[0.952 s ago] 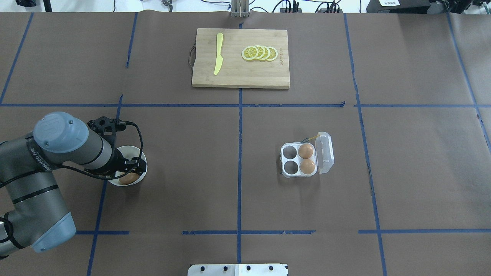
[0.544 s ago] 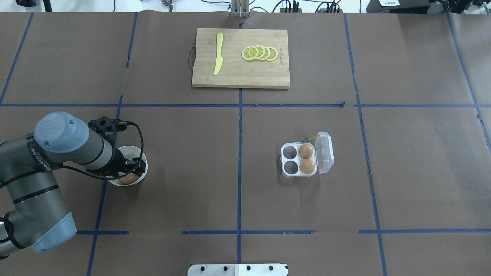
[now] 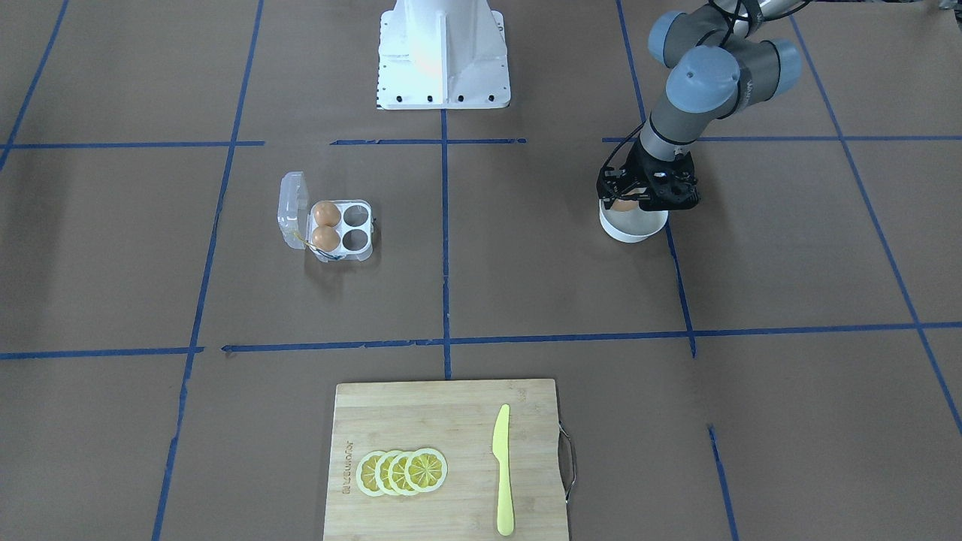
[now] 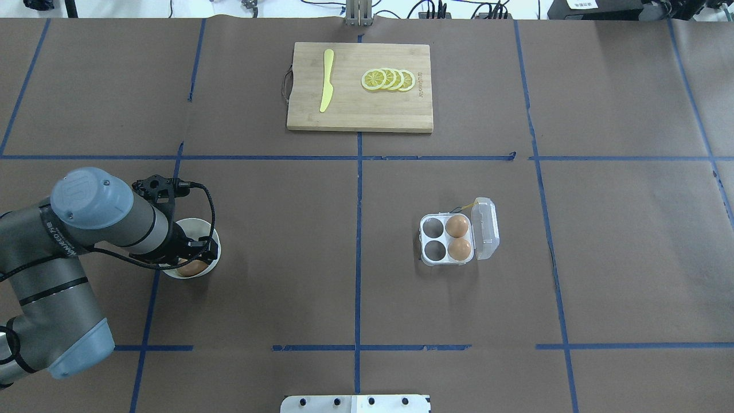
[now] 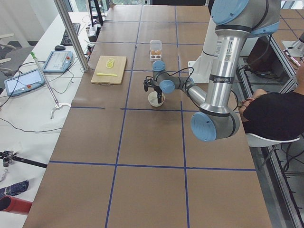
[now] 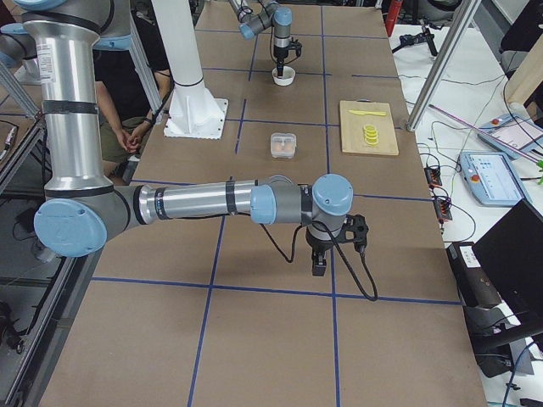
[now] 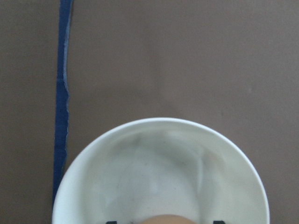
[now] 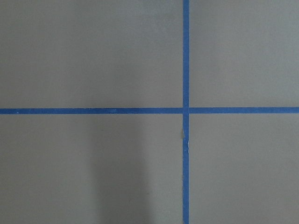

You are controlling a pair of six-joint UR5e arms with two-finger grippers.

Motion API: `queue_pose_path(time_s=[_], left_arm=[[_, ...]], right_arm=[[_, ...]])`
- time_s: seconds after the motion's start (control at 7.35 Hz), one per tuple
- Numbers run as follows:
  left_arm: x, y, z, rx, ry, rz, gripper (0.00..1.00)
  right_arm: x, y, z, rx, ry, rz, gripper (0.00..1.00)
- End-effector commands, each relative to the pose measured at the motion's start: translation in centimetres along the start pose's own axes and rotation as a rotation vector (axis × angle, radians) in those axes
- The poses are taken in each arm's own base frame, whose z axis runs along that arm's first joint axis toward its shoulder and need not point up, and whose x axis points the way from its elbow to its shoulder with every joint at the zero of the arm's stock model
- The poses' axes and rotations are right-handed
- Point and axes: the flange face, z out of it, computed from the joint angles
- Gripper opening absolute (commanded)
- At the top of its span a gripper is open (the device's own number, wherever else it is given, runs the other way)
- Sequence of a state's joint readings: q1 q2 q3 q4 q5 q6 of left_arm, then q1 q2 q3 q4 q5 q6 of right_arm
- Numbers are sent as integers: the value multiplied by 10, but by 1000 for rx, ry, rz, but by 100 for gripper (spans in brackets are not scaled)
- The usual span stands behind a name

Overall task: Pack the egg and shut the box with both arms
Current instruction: 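Lower the left gripper into the bowl and grasp the brown egg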

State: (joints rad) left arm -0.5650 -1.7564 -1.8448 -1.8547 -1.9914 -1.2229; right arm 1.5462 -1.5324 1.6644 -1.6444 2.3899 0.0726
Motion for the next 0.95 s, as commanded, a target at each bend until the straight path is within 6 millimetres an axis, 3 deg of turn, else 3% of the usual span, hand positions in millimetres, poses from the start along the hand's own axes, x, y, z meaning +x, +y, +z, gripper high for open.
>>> queue_pose_path(time_s=[0.0, 0.41, 0.54, 0.68, 0.82], left_arm=[[3, 3, -1, -5, 5, -34, 51], [4, 1, -8, 2, 9, -36, 11], [5, 0, -16, 10, 19, -34, 2], [4, -1, -21, 15, 21, -37, 0], [0, -14, -42, 42, 15, -68, 0]], right_arm=[[0, 0, 0, 0, 0, 1, 100], [-1, -1, 0, 0, 0, -1, 100], [-1, -1, -1, 1, -5, 0, 100], [-1, -1, -1, 0, -9, 0, 100], [-2, -1, -1, 0, -11, 0, 100]])
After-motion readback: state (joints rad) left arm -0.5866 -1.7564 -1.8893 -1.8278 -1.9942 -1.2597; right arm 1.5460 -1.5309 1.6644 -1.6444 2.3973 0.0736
